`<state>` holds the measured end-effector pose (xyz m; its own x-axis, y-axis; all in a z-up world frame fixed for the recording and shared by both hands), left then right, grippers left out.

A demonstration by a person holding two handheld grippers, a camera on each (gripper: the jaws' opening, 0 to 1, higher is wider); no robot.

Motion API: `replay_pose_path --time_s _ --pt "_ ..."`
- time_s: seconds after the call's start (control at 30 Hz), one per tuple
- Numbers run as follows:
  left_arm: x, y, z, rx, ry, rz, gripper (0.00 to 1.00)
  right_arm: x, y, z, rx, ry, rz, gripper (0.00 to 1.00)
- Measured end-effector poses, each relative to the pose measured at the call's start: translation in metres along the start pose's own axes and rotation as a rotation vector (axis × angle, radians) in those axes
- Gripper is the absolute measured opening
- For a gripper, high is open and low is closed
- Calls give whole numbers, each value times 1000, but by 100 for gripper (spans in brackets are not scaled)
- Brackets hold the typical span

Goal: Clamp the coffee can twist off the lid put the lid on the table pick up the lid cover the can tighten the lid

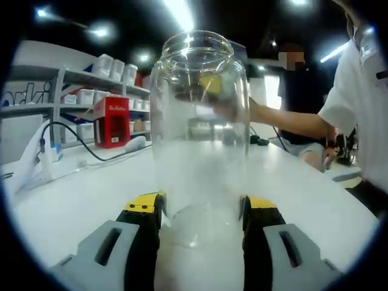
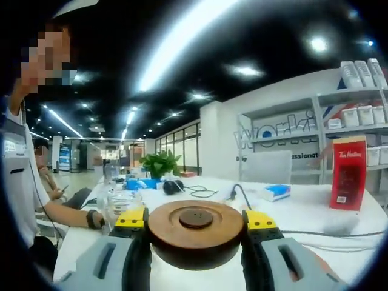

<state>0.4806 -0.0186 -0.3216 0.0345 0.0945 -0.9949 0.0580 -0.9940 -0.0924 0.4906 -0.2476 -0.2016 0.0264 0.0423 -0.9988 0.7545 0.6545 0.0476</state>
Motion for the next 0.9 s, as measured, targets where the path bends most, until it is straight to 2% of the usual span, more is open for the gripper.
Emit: replay_pose_path --time_s 0.17,0.27,0.53,0.9 --pt "1 0 -1 -1 0 0 45 9 -3 2 8 -13 -4 55" --pt "1 -1 -2 0 -1 0 45 21 -4 8 59 -21 -38 55" --pt "2 -1 -4 -1 -1 0 45 44 -7 17 129 -21 -81 55" --pt "2 -1 -6 -3 0 0 45 54 -10 20 173 -38 -107 55"
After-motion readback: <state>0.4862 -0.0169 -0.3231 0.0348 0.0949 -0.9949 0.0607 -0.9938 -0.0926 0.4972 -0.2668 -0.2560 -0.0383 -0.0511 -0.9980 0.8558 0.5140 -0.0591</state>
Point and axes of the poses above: the point that each gripper's makers call its tool centre point, and the gripper's own axes: y roughly forward along the fingers, z roughly to its right, x roughly out of its underside, the point moved 7 cm from there along -y, roughly backward along the fingers, and after that the axes turned 7 degrees about x, right-handed, at the moved point
